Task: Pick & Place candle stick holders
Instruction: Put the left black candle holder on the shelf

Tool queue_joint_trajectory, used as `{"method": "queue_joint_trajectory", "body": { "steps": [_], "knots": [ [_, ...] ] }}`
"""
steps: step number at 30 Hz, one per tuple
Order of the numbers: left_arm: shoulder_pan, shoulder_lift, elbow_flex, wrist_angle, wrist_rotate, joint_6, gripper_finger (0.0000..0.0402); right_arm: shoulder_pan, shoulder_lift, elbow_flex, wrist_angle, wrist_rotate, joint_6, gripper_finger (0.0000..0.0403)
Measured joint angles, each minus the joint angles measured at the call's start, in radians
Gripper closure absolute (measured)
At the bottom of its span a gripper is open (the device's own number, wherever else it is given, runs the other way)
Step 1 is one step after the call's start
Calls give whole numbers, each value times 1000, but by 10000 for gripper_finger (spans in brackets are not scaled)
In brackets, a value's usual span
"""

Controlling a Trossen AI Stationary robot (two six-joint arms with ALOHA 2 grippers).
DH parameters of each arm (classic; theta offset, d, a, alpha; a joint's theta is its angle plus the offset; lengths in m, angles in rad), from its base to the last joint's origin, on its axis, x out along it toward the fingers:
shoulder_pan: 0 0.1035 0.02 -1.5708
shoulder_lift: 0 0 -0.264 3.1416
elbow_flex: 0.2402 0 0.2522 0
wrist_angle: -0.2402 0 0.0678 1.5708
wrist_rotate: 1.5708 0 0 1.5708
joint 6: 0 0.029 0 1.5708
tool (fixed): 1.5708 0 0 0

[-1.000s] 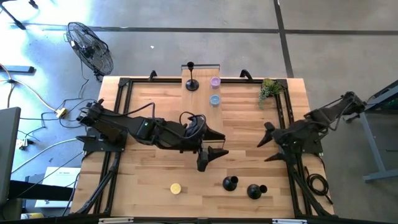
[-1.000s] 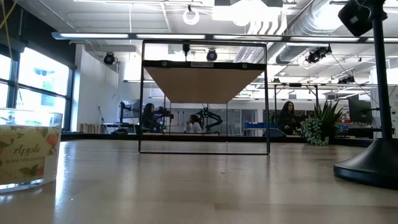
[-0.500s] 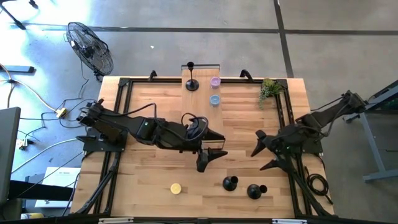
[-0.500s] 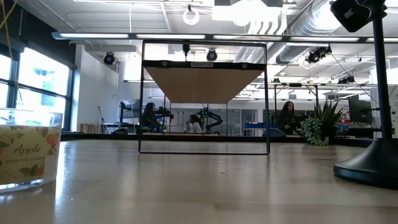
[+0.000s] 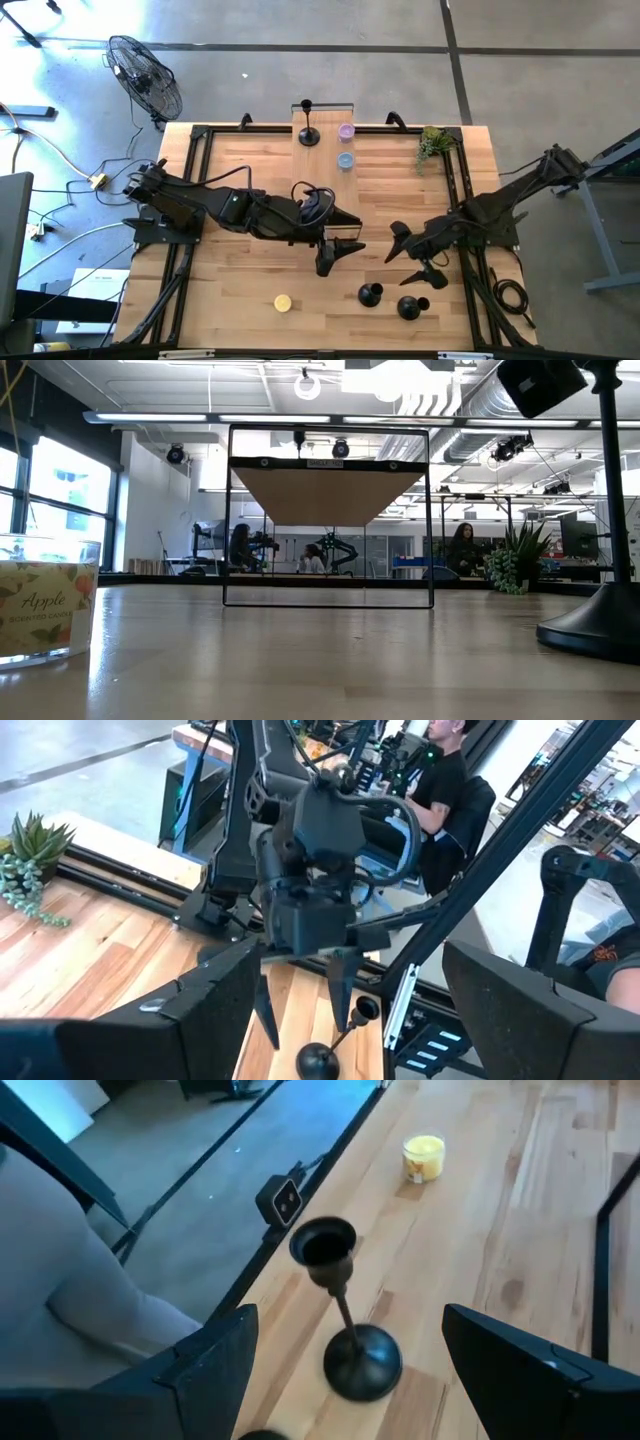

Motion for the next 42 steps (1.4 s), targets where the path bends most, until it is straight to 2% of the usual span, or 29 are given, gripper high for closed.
{"method": "queue_joint_trajectory", "body": {
  "steps": [4, 16, 42],
  "knots": [
    [0, 0, 0, -1, 0, 0, 92, 0, 51, 0, 24, -5, -42, 91],
    [0, 0, 0, -4, -4, 0, 92, 0, 166, 0, 96, -111, -85, 91],
    [0, 0, 0, -7, -6, -4, 92, -1, 298, 10, 264, -149, -105, 91]
  ]
}}
